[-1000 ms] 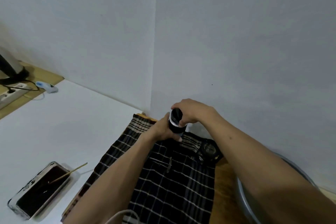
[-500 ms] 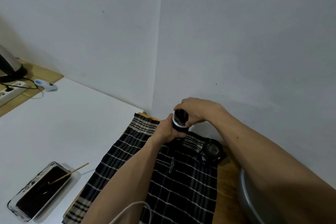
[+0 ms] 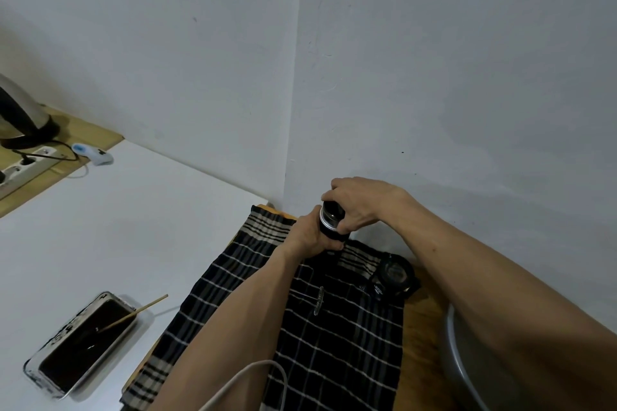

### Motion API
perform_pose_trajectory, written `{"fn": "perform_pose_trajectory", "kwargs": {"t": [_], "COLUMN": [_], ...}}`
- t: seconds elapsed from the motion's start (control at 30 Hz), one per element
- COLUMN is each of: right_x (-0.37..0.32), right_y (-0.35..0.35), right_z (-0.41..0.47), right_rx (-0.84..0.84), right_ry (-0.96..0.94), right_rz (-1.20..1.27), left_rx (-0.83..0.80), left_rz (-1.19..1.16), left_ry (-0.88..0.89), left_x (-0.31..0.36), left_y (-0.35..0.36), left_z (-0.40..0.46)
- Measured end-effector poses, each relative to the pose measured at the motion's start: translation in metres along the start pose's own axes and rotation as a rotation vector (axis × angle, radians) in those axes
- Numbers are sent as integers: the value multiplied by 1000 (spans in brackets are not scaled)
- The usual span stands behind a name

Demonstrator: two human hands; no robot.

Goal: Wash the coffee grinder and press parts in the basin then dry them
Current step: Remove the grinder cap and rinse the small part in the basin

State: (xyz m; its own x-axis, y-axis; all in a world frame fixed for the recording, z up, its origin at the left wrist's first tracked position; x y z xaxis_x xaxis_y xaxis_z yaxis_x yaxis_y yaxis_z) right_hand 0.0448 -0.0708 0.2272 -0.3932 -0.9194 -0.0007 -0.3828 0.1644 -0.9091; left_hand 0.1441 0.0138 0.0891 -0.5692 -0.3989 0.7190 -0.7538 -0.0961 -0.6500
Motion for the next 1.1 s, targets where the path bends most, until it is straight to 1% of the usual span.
{"fn": "perform_pose_trajectory", "kwargs": {"t": [0.1, 0.17, 0.23, 0.3, 0.37, 0.43, 0.47, 0.5, 0.53, 0.6, 0.67, 0.73, 0.77, 0.8, 0.87, 0.93, 1.03, 1.1], "right_x": [5, 12, 22, 35, 47, 58, 63, 70, 76, 89, 99, 109, 112, 114, 123, 129, 143, 150], "right_y": [-5, -5, -5, -5, -3, 2, 6, 11, 18, 35, 55, 74, 83, 91, 109, 128, 168, 201], "right_z": [-2, -3, -8, -17, -31, -45, -53, -65, -75, -97, -114, -131, -138, -144, -168, -188, -226, -251], "right_rx": [16, 23, 41, 115, 219, 264, 254, 266, 293, 378, 481, 555, 558, 536, 487, 470, 513, 543], "right_ry": [-3, 18, 51, 72, 103, 91, 74, 75, 85, 102, 119, 148, 165, 174, 197, 257, 402, 520], "right_rz": [62, 163, 329, 550, 867, 1396, 1673, 1895, 2054, 2246, 2334, 2370, 2367, 2349, 2278, 2207, 2223, 2217], "left_rx": [-14, -15, -16, -33, -65, -133, -168, -186, -178, -106, 17, 143, 154, 127, -6, -81, -149, -252], "left_rz": [-2, 1, -8, 13, 30, 71, 123, 206, 279, 357, 322, 222, 143, 73, -47, -171, -402, -425], "left_ry": [-10, -12, -28, -63, -89, -128, -159, -172, -175, -113, 50, 252, 306, 327, 330, 284, 94, -16], "left_x": [-1, 0, 2, 1, -1, 3, 6, 12, 17, 38, 73, 117, 137, 154, 182, 194, 206, 214], "left_y": [1, 1, 1, 0, -1, -12, -20, -29, -40, -61, -71, -58, -45, -30, 16, 59, 122, 166], "left_z": [0, -1, -1, 0, 0, -6, -10, -13, -15, -23, -32, -41, -45, -48, -47, -44, -36, -37]}}
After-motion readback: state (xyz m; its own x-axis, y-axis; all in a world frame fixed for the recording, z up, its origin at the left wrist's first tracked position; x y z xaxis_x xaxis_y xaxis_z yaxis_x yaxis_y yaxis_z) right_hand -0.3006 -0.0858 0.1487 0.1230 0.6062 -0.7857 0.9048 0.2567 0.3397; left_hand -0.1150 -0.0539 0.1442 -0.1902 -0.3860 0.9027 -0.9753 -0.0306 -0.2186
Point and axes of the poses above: each hand's wrist, its own z-axis towards the middle knuckle, its own y-axis out of the palm, x = y × z, the point moved 1 cm from there along z, towards the middle knuckle, and after that the axes turned 7 degrees about z, right-handed, at the moved point
